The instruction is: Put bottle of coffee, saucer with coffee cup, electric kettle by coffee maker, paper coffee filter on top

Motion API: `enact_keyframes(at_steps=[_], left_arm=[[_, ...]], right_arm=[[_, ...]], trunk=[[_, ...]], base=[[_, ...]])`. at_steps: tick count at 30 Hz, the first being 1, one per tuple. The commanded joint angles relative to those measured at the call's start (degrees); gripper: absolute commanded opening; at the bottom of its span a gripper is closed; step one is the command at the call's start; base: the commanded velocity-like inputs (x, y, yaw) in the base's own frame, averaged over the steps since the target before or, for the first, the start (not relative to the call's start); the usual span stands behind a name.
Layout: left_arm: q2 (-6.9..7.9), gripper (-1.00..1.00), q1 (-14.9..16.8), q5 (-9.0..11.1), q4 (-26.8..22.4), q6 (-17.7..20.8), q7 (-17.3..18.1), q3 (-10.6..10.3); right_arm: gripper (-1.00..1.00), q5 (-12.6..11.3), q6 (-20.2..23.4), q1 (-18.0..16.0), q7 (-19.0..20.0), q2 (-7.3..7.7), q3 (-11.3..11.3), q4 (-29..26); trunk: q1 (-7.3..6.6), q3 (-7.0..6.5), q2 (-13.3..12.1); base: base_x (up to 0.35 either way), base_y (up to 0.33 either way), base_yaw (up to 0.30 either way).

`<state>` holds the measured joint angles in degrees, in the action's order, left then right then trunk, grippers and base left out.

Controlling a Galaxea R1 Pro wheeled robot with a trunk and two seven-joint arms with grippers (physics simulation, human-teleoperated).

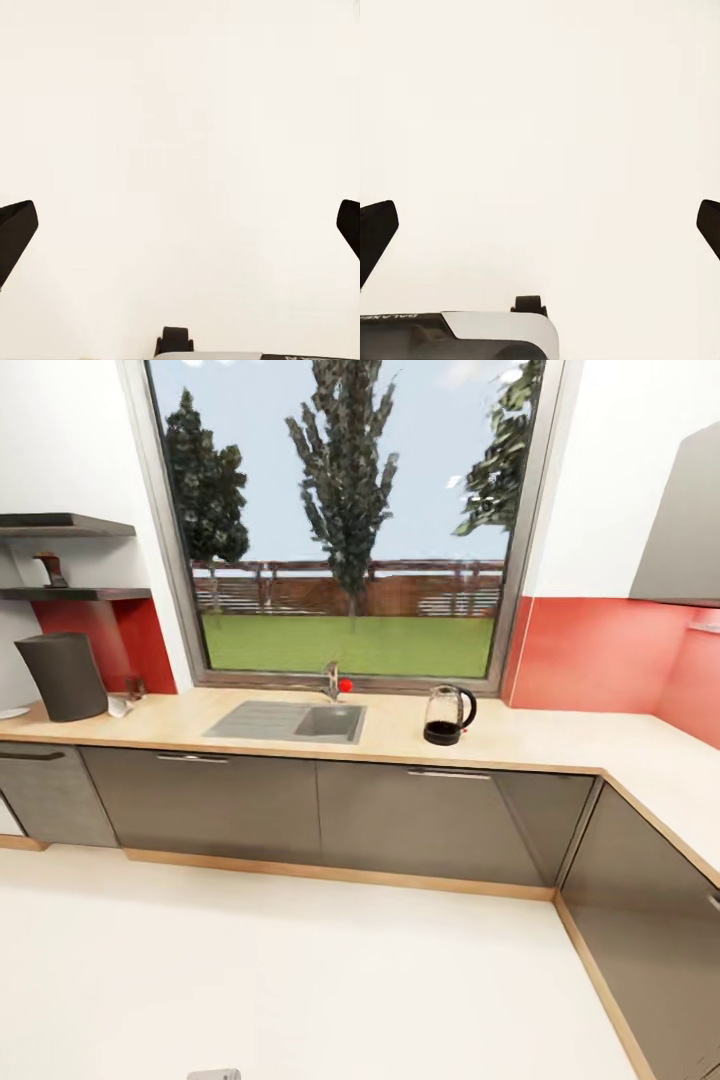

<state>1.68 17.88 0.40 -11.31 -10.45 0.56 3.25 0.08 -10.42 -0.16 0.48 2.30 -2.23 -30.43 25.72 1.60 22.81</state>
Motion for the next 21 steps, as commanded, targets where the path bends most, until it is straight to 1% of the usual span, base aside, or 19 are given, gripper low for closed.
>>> enact_keyframes(at_steps=[1,6,10,14,21], left_arm=[[-0.02,1.0,0.1,0.0,0.1,-0.2,0.1,0.3],[-0.01,1.0,0.1,0.0,0.1,-0.2,0.1,0.3],[-0.01,1.0,0.1,0.0,0.1,-0.2,0.1,0.3],[-0.01,1.0,0.1,0.0,0.1,-0.2,0.1,0.3],[-0.01,1.0,0.1,0.0,0.1,-0.2,0.1,0.3]], right_arm=[[1.0,0.0,-0.1,0.0,0.1,-0.01,-0.1,0.0],[1.0,0.0,-0.1,0.0,0.1,-0.01,-0.1,0.0],[1.0,0.0,-0.1,0.0,0.1,-0.01,-0.1,0.0],[1.0,0.0,-0.1,0.0,0.0,-0.01,-0.1,-0.1],[1.0,0.0,-0.1,0.0,0.0,-0.09,0.0,0.0]], trunk=[[0.07,0.12,0.1],[0.07,0.12,0.1],[0.07,0.12,0.1],[0.07,0.12,0.1],[0.07,0.12,0.1]], base=[[0.336,0.0,0.0],[0.336,0.0,0.008],[0.336,0.0,0.095],[0.336,0.0,0.205],[0.336,0.0,0.266]])
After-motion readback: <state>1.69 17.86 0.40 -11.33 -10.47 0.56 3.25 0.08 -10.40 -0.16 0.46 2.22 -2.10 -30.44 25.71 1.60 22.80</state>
